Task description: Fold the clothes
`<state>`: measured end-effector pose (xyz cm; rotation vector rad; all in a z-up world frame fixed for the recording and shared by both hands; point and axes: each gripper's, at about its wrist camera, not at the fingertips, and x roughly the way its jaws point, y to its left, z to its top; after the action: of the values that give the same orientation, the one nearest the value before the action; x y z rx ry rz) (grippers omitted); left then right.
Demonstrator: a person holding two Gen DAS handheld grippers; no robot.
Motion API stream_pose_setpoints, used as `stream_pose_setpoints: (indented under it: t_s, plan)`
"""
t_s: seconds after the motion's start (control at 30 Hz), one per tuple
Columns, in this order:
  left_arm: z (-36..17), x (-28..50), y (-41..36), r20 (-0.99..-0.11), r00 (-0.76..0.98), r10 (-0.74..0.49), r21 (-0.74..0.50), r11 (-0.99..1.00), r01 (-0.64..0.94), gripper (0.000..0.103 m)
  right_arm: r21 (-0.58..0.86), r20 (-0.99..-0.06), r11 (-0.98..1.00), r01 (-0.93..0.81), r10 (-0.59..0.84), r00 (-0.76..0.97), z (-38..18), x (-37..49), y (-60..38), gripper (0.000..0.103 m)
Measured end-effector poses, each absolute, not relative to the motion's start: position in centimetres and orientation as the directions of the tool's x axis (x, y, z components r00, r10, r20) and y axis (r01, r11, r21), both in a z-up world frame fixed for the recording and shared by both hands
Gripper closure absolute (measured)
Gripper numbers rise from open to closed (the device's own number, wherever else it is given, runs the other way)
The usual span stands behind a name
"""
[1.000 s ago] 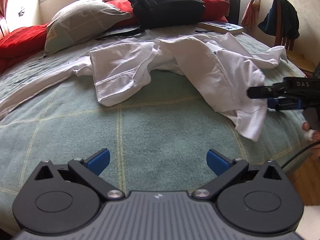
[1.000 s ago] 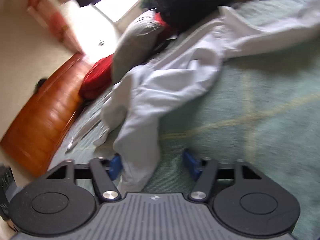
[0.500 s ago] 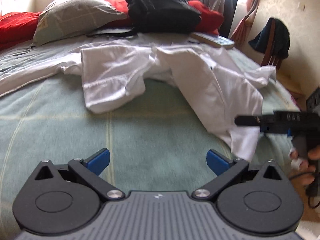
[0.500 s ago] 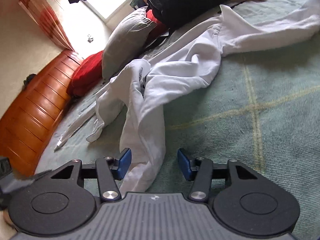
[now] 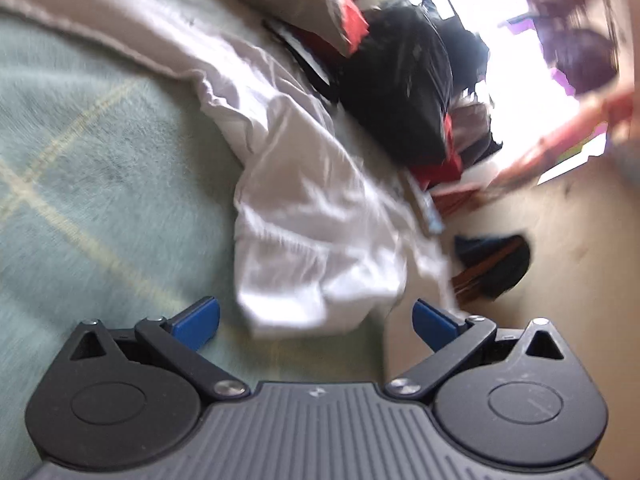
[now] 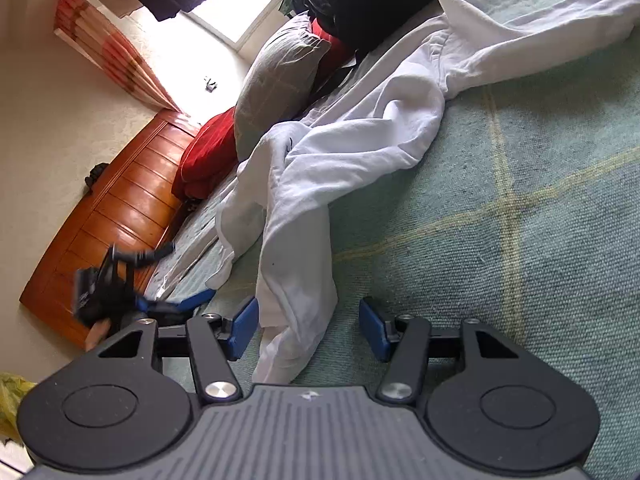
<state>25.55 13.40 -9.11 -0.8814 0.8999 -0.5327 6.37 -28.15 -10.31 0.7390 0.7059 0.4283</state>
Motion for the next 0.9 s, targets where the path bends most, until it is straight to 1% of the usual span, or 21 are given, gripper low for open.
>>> stream_pose_setpoints:
  t_s: [0.2, 0.27, 0.4, 0.47, 0.53, 0.57, 0.6, 0.63, 0.67, 0.7, 0.73, 0.77, 0.83, 0.87, 0.9]
  plan:
    - [-9.6, 29.2, 12.0, -0.445, 0.528, -0.724, -0.839, 0.543, 0.038, 0.001, 0.726, -0.427, 0.676, -0.125, 0.586, 0.689, -10.1, 6.7, -27.7, 0.035]
    - [-9.5, 29.2, 11.8, -0.440, 0.533, -0.722, -0.842, 0.539, 0.034, 0.001, 0.725, -0.425, 0.676, -0.129, 0.587, 0.688, -10.0, 6.8, -27.7, 0.034]
    - [-9.8, 27.5, 11.5, -0.366, 0.479, -0.798, -0.888, 0.454, 0.078, 0.002, 0.727, -0.419, 0.673, -0.136, 0.593, 0.688, -10.1, 6.9, -27.8, 0.033]
    - [-10.1, 27.5, 11.5, -0.359, 0.488, -0.796, -0.888, 0.452, 0.083, 0.004, 0.728, -0.418, 0.672, -0.138, 0.594, 0.687, -10.1, 7.0, -27.8, 0.033]
    - [-10.7, 28.4, 11.6, -0.355, 0.508, -0.784, -0.894, 0.445, 0.061, 0.010, 0.727, -0.418, 0.672, -0.140, 0.595, 0.686, -10.2, 7.0, -27.8, 0.033]
    - [-11.1, 28.8, 11.7, -0.363, 0.521, -0.772, -0.893, 0.449, 0.043, 0.020, 0.726, -0.419, 0.673, -0.140, 0.595, 0.686, -10.1, 7.0, -27.8, 0.033]
    - [-11.4, 29.3, 11.7, -0.375, 0.533, -0.758, -0.890, 0.455, 0.020, 0.032, 0.726, -0.419, 0.674, -0.141, 0.594, 0.687, -10.1, 7.0, -27.8, 0.033]
    - [-11.6, 29.3, 11.8, -0.383, 0.538, -0.751, -0.889, 0.458, 0.007, 0.038, 0.726, -0.417, 0.673, -0.141, 0.593, 0.688, -10.2, 6.9, -27.8, 0.033]
    - [-11.8, 29.0, 11.9, -0.389, 0.538, -0.748, -0.887, 0.461, 0.000, 0.046, 0.726, -0.415, 0.673, -0.142, 0.593, 0.690, -10.2, 6.9, -27.8, 0.033]
    - [-12.0, 28.8, 12.0, -0.394, 0.539, -0.744, -0.886, 0.464, -0.008, 0.057, 0.726, -0.413, 0.672, -0.142, 0.593, 0.691, -10.2, 6.8, -27.8, 0.033]
    - [-12.3, 28.4, 12.1, -0.395, 0.528, -0.752, -0.891, 0.454, -0.019, 0.062, 0.727, -0.412, 0.672, -0.143, 0.593, 0.692, -10.3, 6.8, -27.7, 0.033]
    - [-12.6, 27.9, 12.2, -0.391, 0.516, -0.762, -0.896, 0.442, -0.026, 0.069, 0.727, -0.410, 0.671, -0.144, 0.593, 0.693, -10.3, 6.8, -27.8, 0.033]
    - [-12.8, 27.5, 11.8, -0.421, 0.512, -0.748, -0.877, 0.479, -0.021, 0.079, 0.728, -0.408, 0.670, -0.145, 0.594, 0.693, -10.3, 6.7, -27.8, 0.033]
    - [-12.9, 27.6, 11.6, -0.454, 0.511, -0.730, -0.857, 0.514, -0.027, 0.093, 0.728, -0.408, 0.670, -0.145, 0.594, 0.693, -10.3, 6.7, -27.8, 0.033]
    - [-13.1, 28.0, 11.2, -0.483, 0.509, -0.713, -0.838, 0.544, -0.034, 0.095, 0.728, -0.409, 0.670, -0.145, 0.594, 0.693, -10.3, 6.7, -27.8, 0.033]
